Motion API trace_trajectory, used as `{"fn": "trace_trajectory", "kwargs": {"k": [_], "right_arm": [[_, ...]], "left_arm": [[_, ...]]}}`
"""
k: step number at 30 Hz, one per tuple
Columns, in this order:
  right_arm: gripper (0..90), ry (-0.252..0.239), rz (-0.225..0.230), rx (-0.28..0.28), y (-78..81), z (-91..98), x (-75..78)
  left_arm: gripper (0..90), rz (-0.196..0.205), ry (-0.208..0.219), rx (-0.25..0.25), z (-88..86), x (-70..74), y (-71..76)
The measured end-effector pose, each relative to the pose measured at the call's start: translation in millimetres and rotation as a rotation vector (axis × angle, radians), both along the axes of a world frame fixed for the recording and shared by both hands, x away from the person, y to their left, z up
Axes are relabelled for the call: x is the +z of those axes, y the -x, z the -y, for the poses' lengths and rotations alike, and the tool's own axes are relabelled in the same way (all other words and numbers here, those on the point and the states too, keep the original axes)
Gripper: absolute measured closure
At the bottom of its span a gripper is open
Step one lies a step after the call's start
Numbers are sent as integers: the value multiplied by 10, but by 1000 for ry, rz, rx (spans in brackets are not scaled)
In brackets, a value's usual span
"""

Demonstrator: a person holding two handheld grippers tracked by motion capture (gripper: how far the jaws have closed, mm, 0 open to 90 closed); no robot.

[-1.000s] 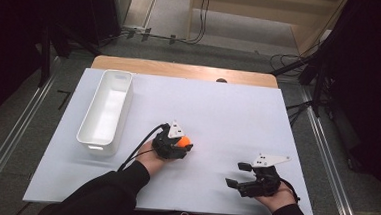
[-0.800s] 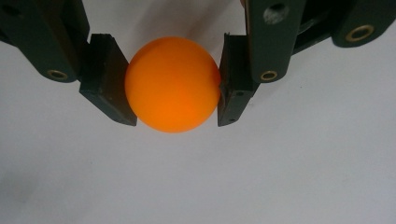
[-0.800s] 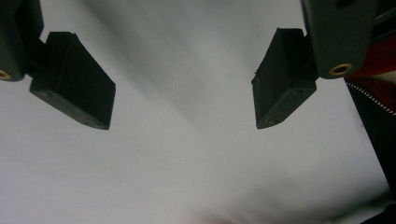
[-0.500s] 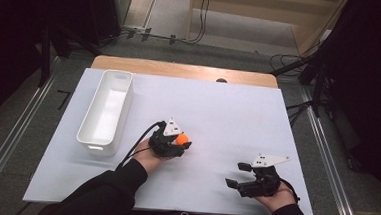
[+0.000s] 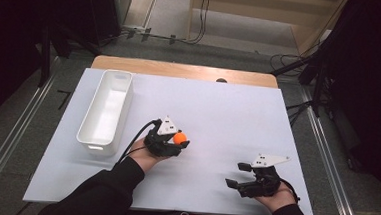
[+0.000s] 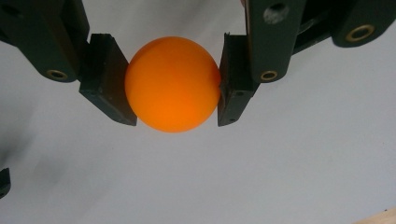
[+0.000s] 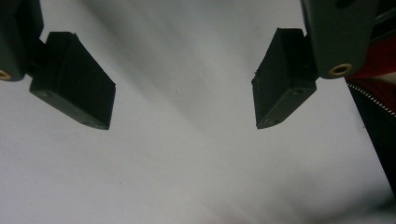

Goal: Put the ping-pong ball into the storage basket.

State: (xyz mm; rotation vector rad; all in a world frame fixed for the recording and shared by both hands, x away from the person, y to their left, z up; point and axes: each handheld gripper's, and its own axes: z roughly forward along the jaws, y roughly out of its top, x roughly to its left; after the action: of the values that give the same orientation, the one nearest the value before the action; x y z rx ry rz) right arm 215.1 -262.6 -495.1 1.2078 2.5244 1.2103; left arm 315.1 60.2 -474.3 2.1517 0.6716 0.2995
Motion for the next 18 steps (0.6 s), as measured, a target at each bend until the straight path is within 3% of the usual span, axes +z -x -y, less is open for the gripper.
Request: {"fn": "trace_trajectory", "kwargs": {"k": [18], "right_arm": [[200, 1, -1, 2, 1, -1, -1]], "left_arm": [[496, 2, -1, -12, -68, 89, 31]]}}
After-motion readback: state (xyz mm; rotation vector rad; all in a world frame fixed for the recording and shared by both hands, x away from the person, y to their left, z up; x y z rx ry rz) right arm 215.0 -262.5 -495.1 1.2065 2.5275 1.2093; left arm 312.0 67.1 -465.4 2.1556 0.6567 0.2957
